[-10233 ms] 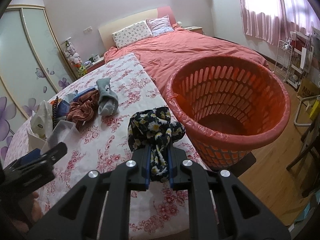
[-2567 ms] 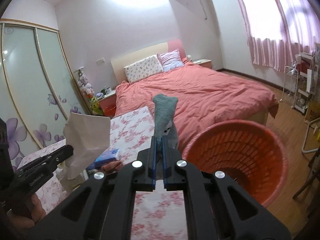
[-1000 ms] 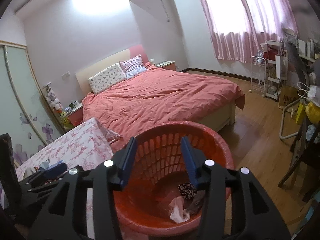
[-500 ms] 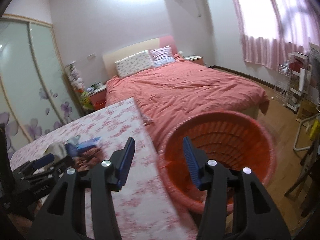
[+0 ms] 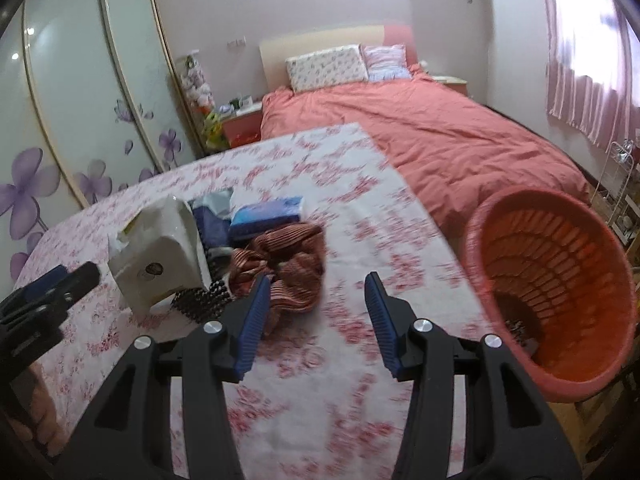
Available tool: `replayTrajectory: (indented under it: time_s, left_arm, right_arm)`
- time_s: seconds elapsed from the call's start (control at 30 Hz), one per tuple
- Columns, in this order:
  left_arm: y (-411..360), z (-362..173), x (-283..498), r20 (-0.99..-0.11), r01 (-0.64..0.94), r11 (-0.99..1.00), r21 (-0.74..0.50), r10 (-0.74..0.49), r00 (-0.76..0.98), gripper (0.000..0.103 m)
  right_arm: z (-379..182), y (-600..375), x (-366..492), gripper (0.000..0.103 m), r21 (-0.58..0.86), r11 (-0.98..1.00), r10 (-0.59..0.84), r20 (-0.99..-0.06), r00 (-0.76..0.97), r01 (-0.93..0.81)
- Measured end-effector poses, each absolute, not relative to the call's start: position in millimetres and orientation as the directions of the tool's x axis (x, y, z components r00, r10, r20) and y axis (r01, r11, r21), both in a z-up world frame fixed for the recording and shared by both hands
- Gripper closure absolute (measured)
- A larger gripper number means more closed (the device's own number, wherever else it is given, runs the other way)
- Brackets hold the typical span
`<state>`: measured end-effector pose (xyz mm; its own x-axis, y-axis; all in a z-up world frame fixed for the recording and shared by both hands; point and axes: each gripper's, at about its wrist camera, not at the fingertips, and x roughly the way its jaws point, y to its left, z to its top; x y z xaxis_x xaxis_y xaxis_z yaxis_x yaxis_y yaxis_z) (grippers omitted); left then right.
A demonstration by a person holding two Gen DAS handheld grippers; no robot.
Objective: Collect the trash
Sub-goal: 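Grasp the brown plaid scrunchie with the right gripper, then lift the scrunchie with the right gripper while the left gripper grasps the plastic bag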
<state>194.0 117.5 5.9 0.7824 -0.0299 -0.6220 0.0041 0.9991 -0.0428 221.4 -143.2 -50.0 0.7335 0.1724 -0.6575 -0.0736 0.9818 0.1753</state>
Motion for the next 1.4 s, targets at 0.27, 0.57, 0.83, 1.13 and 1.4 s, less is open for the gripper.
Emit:
replayTrajectory:
  time_s: [0.27, 0.57, 0.83, 1.13, 1.4]
  left_arm:
    - [137.1, 0.8, 193.7, -0.632, -0.016, 0.998, -0.059, -0.025, 0.775, 0.022]
    - [141.4, -6.1, 211.6, -0.647, -0.004, 0.995, -0.103, -0.064, 0.76, 0.022]
    - [132.2, -13.0, 227.6, -0.661, 0.027, 0.99, -0.138, -0.112, 0.742, 0.022]
    - [118.8, -19.5, 235.2, -0.67, 0.098, 0.979, -0.178, -0.194, 0.717, 0.033]
    - [108.4, -19.9, 235.7, -0.673, 0.123, 0.986, -0.112, -0.166, 0.721, 0.051]
  right_arm:
    - [-67.5, -125.9, 255.1, 0.059, 0.18, 0.984, 0.142, -0.708, 0.692, -0.018]
    - [-91.6, -119.5, 274.1, 0.083, 0.151, 0.988, 0.128, -0.763, 0.633, -0.019]
    - [-80.9, -126.5, 253.0, 0.092, 0.116, 0.993, 0.111, -0.74, 0.663, -0.037]
    - [-82.4, -134.1, 247.6, 0.092, 0.125, 0.992, 0.114, -0.741, 0.662, -0.032]
    - [-80.9, -142.0, 242.9, 0.092, 0.139, 0.99, 0.118, -0.738, 0.665, -0.022]
